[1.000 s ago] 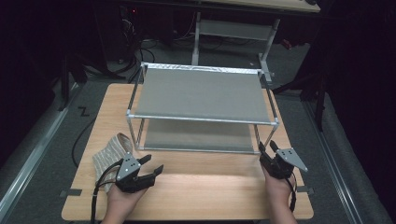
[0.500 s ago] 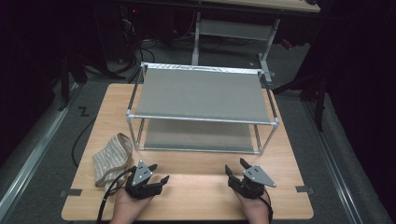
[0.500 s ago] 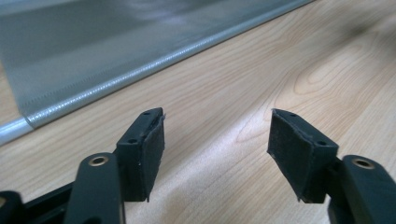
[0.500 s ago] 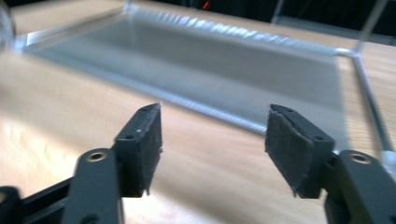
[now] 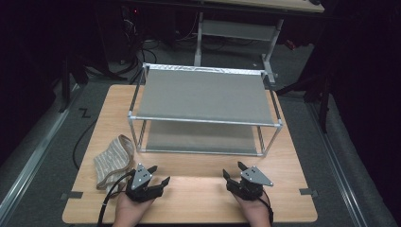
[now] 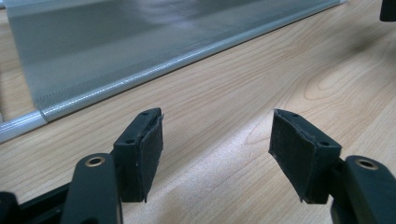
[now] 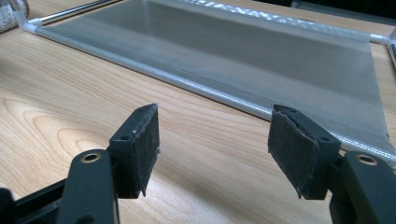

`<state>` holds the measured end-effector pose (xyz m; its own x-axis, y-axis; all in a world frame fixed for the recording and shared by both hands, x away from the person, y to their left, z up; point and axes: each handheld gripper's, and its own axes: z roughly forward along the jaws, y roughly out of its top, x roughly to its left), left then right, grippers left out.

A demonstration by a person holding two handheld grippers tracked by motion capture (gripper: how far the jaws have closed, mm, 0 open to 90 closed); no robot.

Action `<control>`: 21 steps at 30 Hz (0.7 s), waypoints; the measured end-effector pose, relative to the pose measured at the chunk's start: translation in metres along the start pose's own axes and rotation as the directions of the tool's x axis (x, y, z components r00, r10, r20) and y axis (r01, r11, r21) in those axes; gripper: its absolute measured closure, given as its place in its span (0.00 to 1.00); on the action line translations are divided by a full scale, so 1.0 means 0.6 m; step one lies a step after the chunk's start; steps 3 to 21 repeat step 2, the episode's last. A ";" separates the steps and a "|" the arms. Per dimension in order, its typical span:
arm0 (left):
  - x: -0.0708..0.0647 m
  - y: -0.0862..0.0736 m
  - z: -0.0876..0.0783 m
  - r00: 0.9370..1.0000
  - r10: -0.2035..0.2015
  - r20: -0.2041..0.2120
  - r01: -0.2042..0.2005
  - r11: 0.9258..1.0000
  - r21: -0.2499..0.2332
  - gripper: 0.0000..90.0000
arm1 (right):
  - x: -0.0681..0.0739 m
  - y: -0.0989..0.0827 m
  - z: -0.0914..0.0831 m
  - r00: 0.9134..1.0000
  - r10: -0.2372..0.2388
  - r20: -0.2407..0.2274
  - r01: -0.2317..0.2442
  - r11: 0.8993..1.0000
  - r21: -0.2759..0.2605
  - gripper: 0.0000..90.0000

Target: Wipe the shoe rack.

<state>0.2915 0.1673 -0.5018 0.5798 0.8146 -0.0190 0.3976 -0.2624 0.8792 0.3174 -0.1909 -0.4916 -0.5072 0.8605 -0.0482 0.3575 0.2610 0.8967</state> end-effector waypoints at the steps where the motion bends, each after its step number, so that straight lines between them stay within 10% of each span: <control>1: 0.000 0.000 -0.001 1.000 0.004 0.001 -0.004 1.000 -0.001 0.39 | 0.000 0.000 0.000 1.000 0.001 0.001 -0.001 1.000 -0.002 0.38; 21: 0.000 0.000 -0.001 1.000 0.004 0.001 -0.004 1.000 -0.001 0.39 | 0.000 0.001 0.000 1.000 0.002 0.001 -0.002 1.000 -0.003 0.38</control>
